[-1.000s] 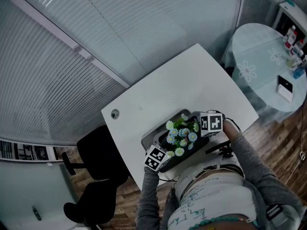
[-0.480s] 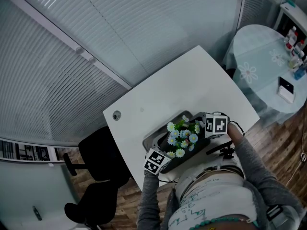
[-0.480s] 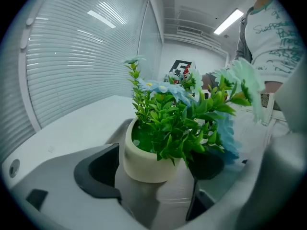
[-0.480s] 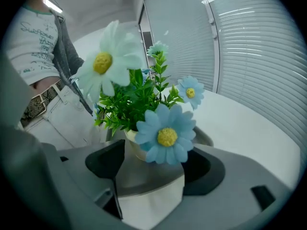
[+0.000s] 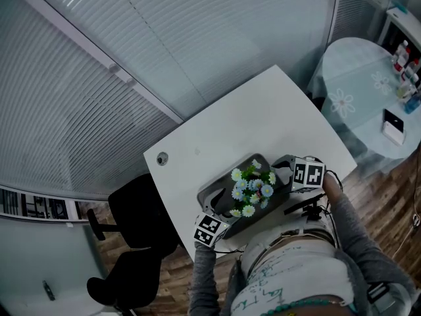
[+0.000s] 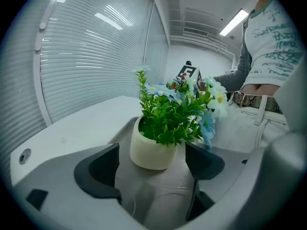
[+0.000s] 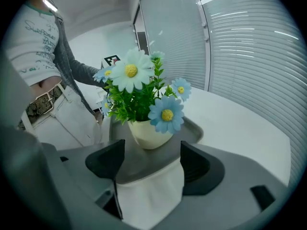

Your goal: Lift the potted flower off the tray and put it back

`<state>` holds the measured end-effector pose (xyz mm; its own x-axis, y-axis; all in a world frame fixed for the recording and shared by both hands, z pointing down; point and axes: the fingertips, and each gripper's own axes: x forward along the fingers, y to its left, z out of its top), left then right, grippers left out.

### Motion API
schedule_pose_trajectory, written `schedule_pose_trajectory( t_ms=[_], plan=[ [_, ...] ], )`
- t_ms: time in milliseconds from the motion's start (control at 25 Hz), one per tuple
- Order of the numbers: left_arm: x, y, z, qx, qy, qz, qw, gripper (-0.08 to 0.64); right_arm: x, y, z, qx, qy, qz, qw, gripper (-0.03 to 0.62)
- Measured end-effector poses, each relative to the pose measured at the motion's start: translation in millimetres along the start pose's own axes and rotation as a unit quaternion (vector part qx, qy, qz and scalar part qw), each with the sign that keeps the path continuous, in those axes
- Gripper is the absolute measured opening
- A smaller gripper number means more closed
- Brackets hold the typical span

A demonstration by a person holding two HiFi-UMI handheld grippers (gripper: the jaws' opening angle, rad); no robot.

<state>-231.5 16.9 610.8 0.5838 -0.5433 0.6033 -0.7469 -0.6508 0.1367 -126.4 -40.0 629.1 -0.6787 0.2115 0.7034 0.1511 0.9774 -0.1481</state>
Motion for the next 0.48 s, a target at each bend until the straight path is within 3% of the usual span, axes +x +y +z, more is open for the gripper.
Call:
schedule_pose_trajectory(
  t_ms=[480],
  plan=[
    [-17, -6, -6, -0.011, -0.008, 0.022, 0.9997, 0.428, -20, 10, 3, 0.009, -0.021, -0.026, 0.999, 0.360]
  ],
)
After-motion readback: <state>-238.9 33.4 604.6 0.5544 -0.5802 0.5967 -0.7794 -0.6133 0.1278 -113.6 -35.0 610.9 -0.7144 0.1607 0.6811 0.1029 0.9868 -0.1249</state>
